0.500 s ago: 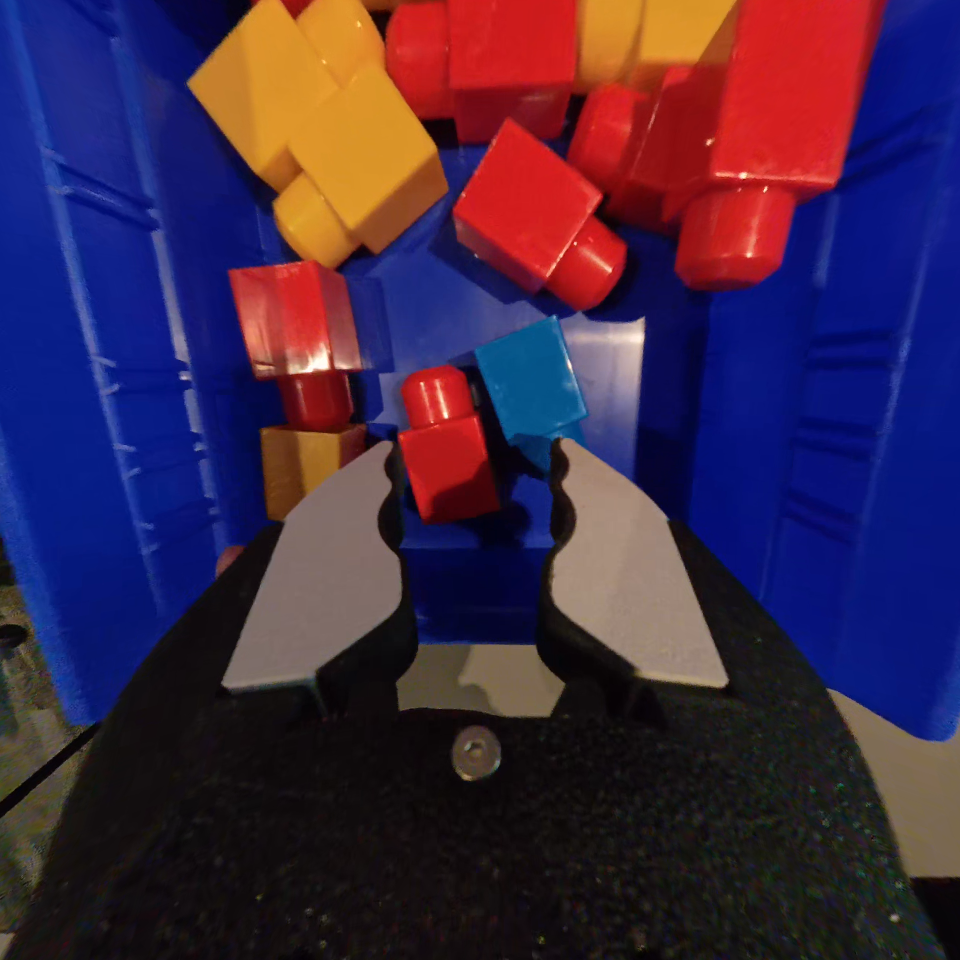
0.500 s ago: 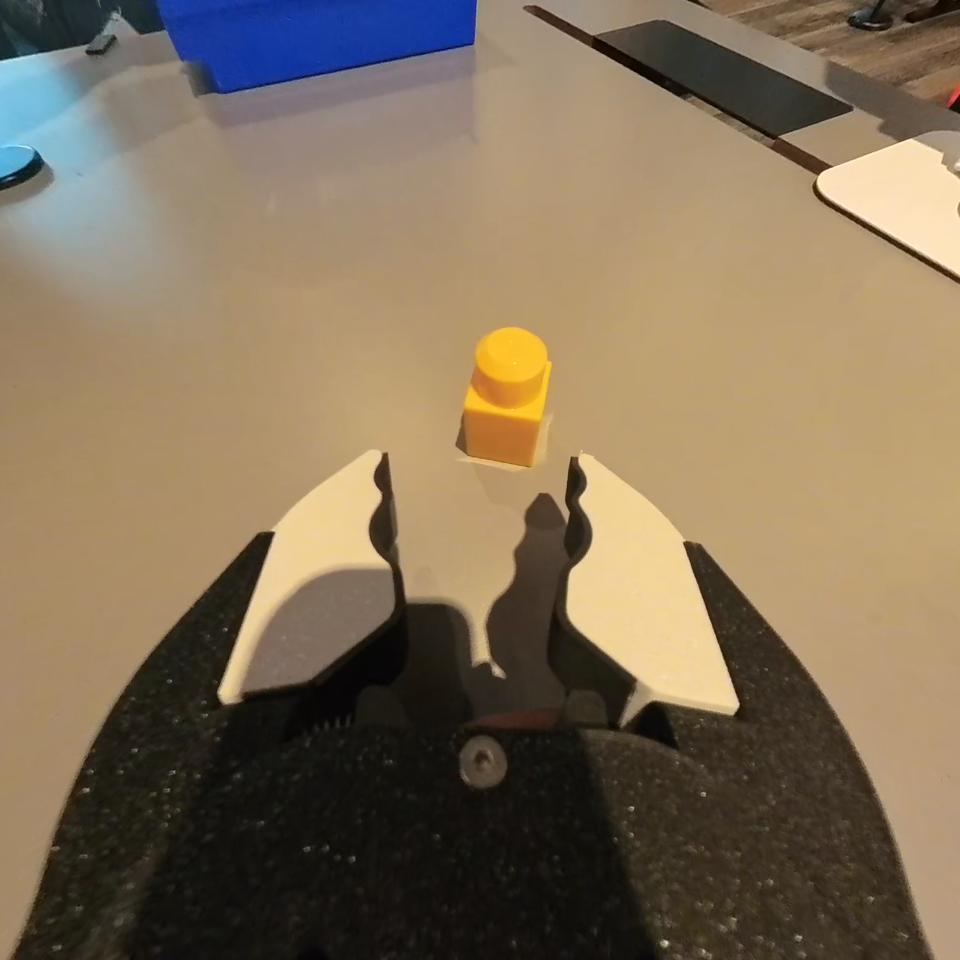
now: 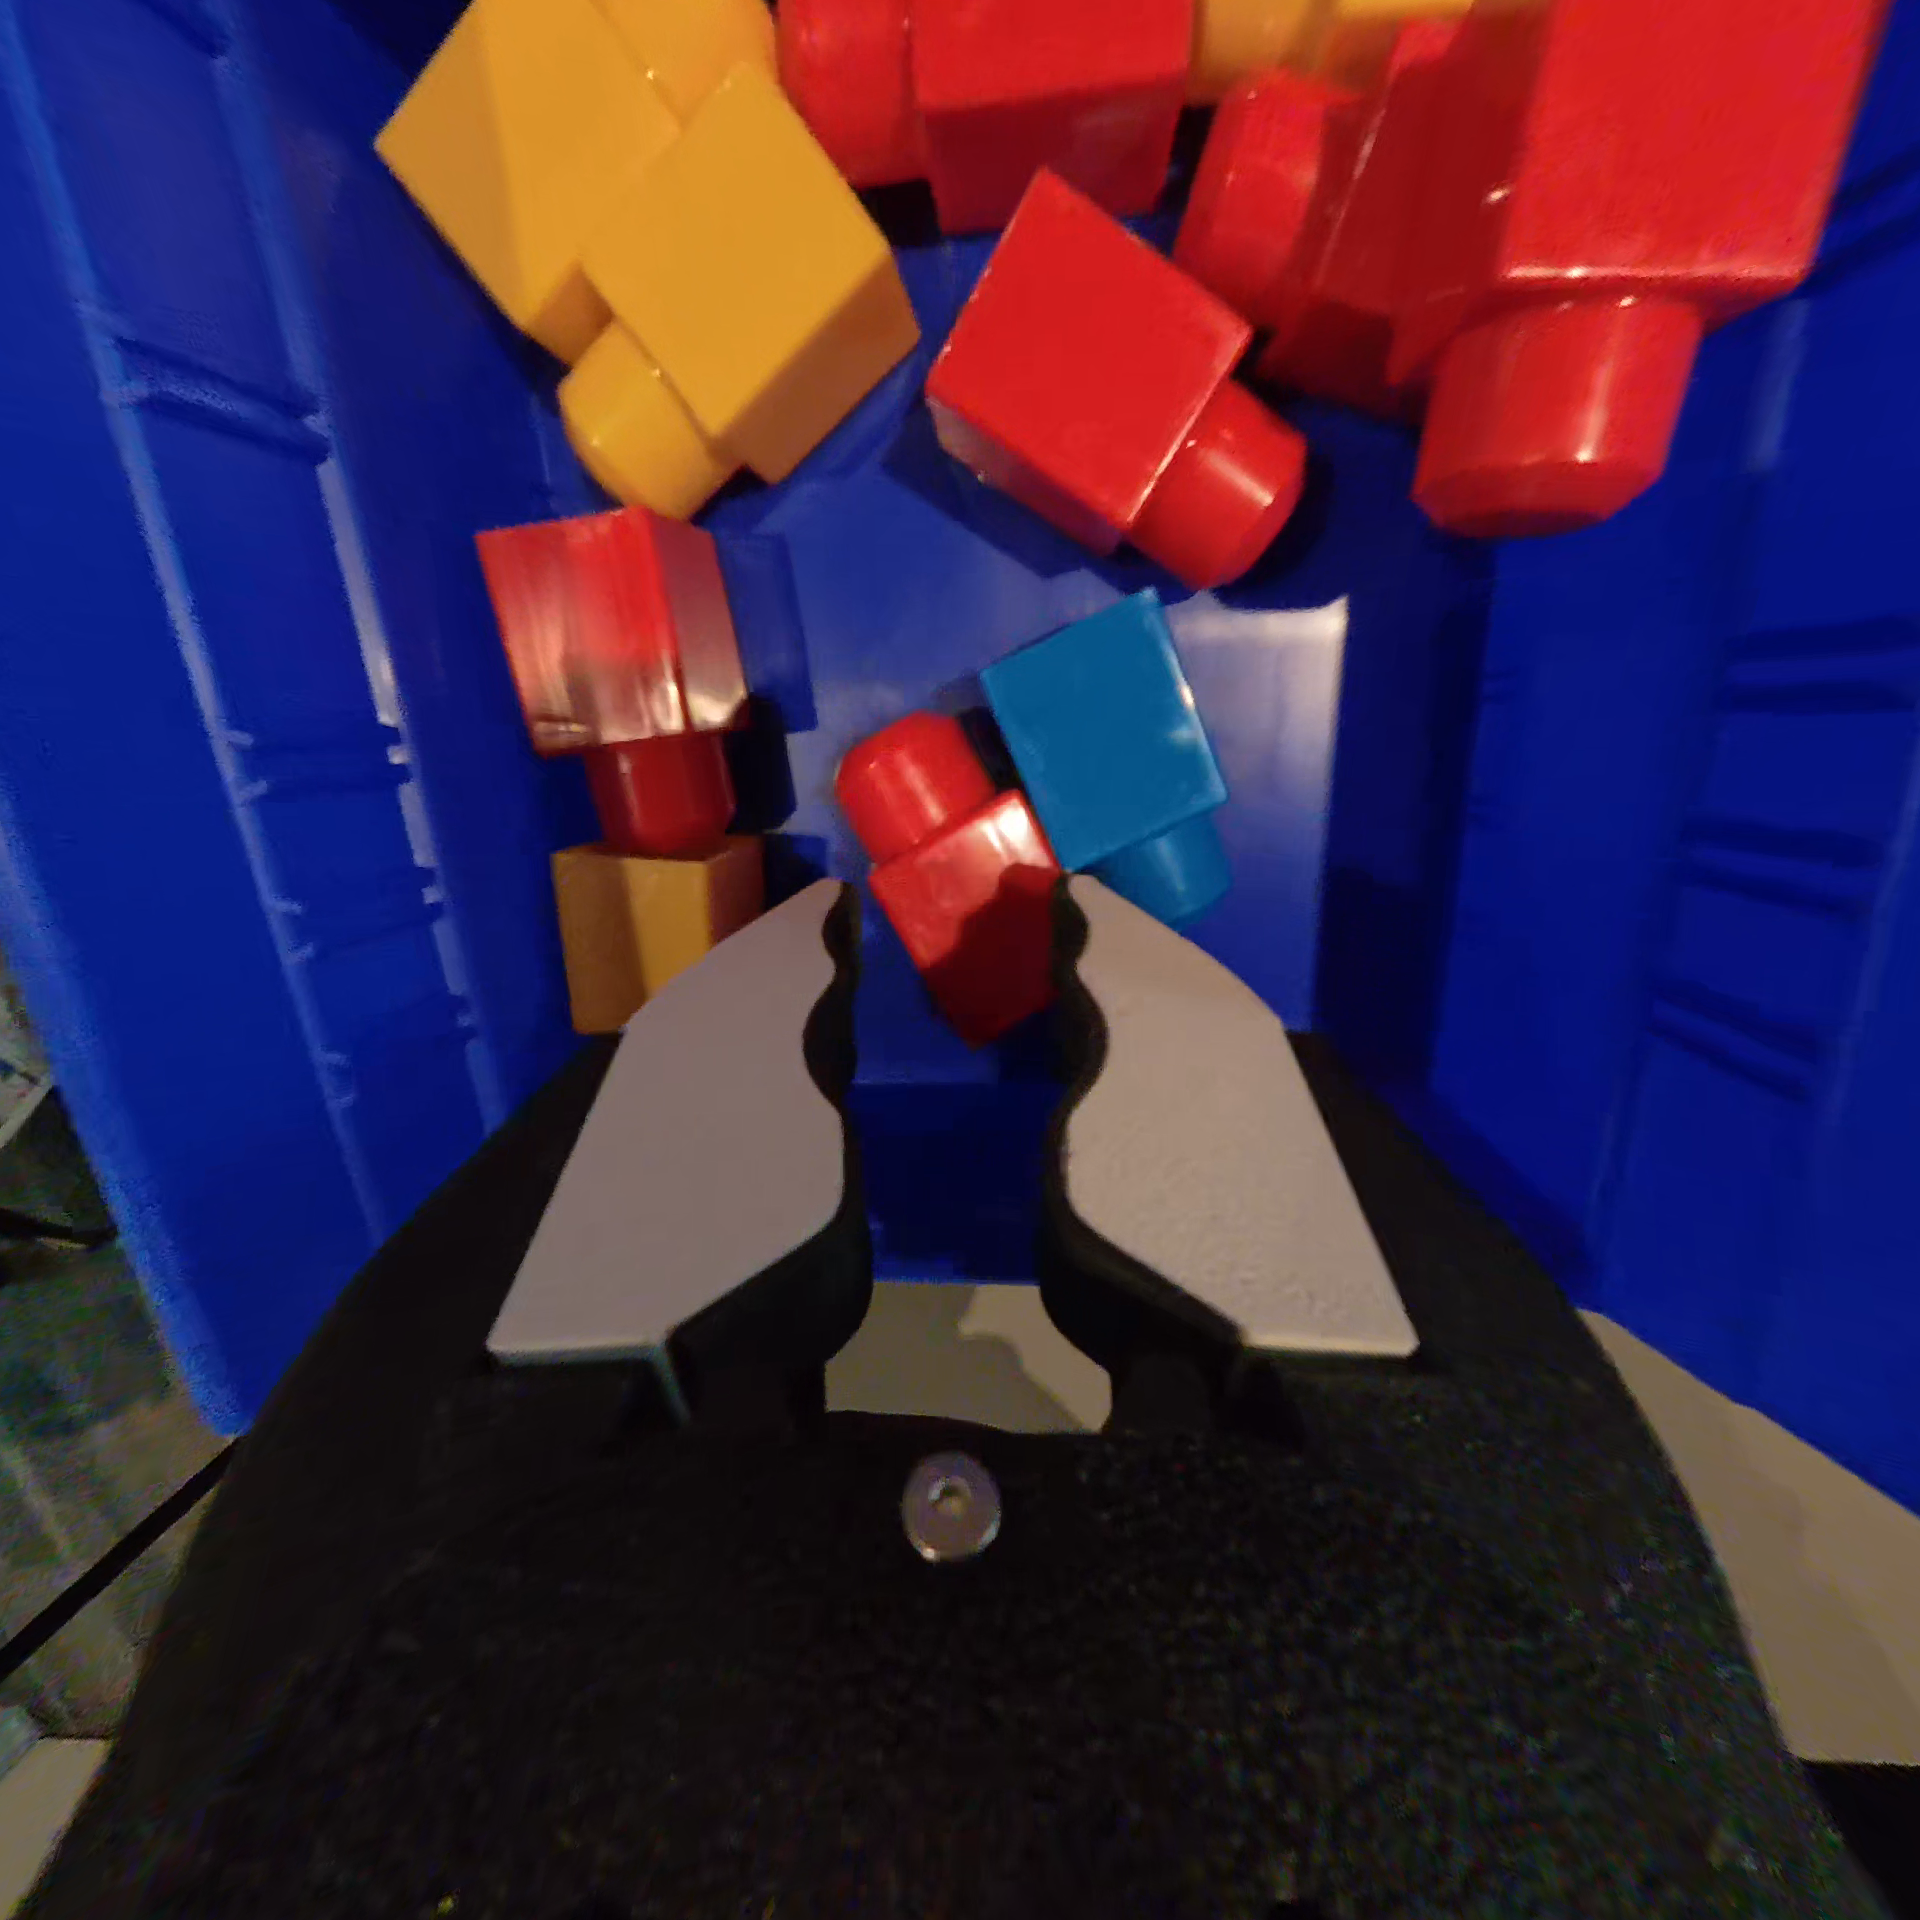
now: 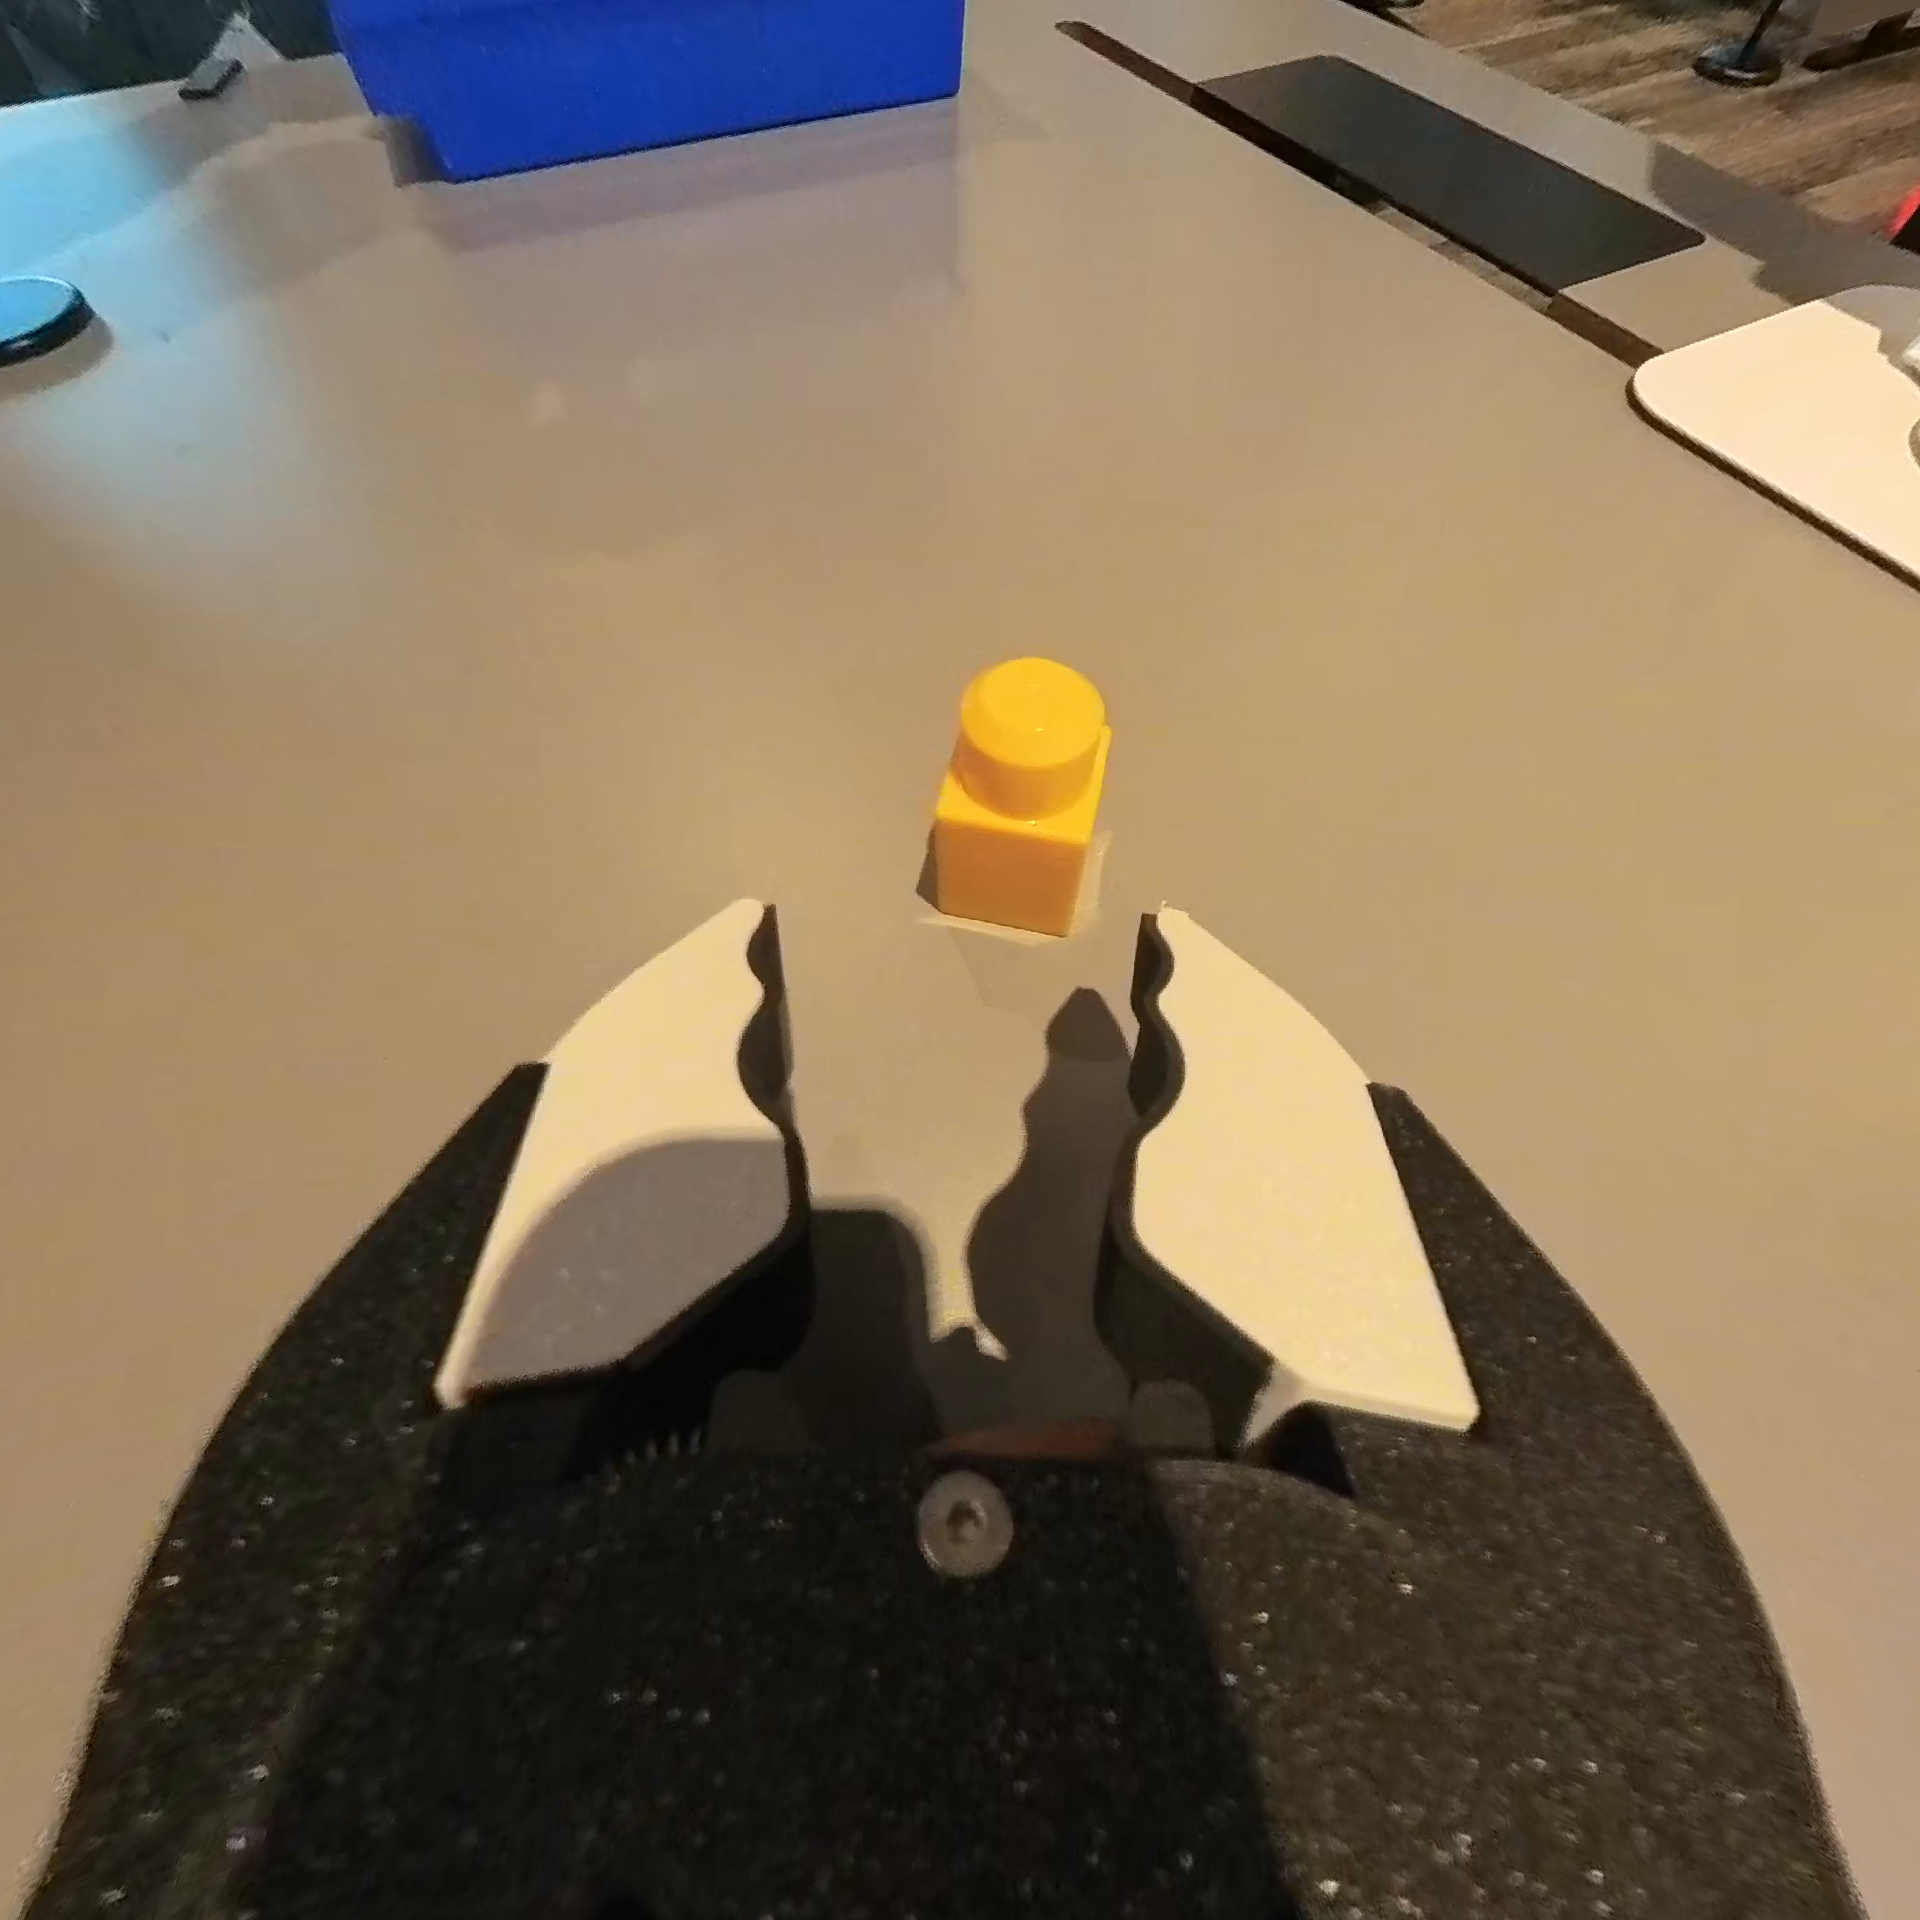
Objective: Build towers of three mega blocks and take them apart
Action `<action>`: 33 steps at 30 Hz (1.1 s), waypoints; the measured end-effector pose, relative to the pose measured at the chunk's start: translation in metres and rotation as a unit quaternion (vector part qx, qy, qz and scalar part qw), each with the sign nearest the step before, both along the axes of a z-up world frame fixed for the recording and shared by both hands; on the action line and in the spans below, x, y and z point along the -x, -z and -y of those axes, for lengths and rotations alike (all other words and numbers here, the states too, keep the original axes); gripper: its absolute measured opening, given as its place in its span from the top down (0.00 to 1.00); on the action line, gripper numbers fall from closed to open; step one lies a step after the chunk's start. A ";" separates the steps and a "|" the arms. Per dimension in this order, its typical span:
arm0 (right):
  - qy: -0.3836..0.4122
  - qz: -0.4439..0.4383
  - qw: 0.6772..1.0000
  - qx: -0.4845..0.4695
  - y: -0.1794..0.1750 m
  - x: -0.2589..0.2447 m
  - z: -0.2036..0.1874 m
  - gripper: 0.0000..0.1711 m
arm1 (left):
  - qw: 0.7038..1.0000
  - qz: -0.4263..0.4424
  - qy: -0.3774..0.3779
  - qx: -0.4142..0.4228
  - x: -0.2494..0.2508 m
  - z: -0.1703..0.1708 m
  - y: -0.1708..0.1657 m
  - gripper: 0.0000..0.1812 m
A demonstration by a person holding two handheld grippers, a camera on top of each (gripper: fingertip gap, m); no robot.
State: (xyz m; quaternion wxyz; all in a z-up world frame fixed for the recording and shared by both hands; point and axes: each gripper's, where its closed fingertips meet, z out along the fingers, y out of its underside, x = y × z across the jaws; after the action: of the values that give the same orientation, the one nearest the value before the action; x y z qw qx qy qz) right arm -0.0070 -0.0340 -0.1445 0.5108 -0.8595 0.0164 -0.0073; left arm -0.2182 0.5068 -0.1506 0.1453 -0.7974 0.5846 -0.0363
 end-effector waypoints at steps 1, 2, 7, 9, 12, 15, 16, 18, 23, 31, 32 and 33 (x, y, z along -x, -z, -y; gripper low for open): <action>0.000 0.002 1.000 0.000 0.000 0.000 0.000 0.62 | 1.000 -0.004 0.004 0.003 -0.001 0.002 0.001 0.78; 0.000 0.002 1.000 0.000 0.000 0.000 0.000 0.62 | 1.000 -0.007 0.008 0.003 -0.002 0.004 0.002 0.77; -0.001 -0.001 1.000 0.001 0.000 0.000 0.000 0.62 | 1.000 -0.026 0.012 0.008 0.001 0.007 0.014 0.76; -0.001 -0.001 1.000 0.000 0.000 0.000 0.000 0.62 | 1.000 -0.012 0.001 0.017 -0.003 0.006 0.017 0.77; 0.000 0.000 1.000 0.000 0.000 0.000 0.001 0.62 | 1.000 -0.020 -0.006 0.019 -0.002 0.004 0.028 0.79; -0.001 0.001 1.000 -0.001 0.000 0.000 0.001 0.62 | 0.999 -0.022 -0.010 0.022 -0.001 0.003 0.031 0.79; 0.000 0.001 1.000 -0.001 -0.001 0.000 0.001 0.62 | 1.000 -0.023 -0.015 0.009 0.000 -0.001 0.029 0.79; 0.004 0.000 1.000 -0.004 -0.001 -0.001 0.001 0.62 | 1.000 -0.007 -0.028 -0.009 0.002 -0.006 0.019 0.79; 0.015 -0.008 0.999 -0.027 -0.008 -0.007 0.002 0.63 | 0.990 0.109 -0.035 -0.085 -0.007 -0.004 -0.051 0.79; 0.021 0.004 0.991 -0.128 -0.062 -0.008 -0.002 0.64 | 0.809 0.490 0.306 -0.108 -0.114 0.195 -0.206 0.80; 0.018 -0.004 0.987 -0.157 -0.080 -0.005 -0.005 0.65 | 0.772 0.524 0.340 -0.119 -0.124 0.225 -0.218 0.80; 0.015 -0.011 0.983 -0.182 -0.097 -0.004 -0.008 0.66 | 0.739 0.549 0.368 -0.130 -0.134 0.254 -0.224 0.80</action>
State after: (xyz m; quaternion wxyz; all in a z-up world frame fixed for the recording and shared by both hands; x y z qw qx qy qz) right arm -0.0033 -0.0262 -0.0479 0.6584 -0.7518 0.0361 -0.0019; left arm -0.0845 0.2523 0.0737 0.5191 -0.3350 0.6503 -0.4420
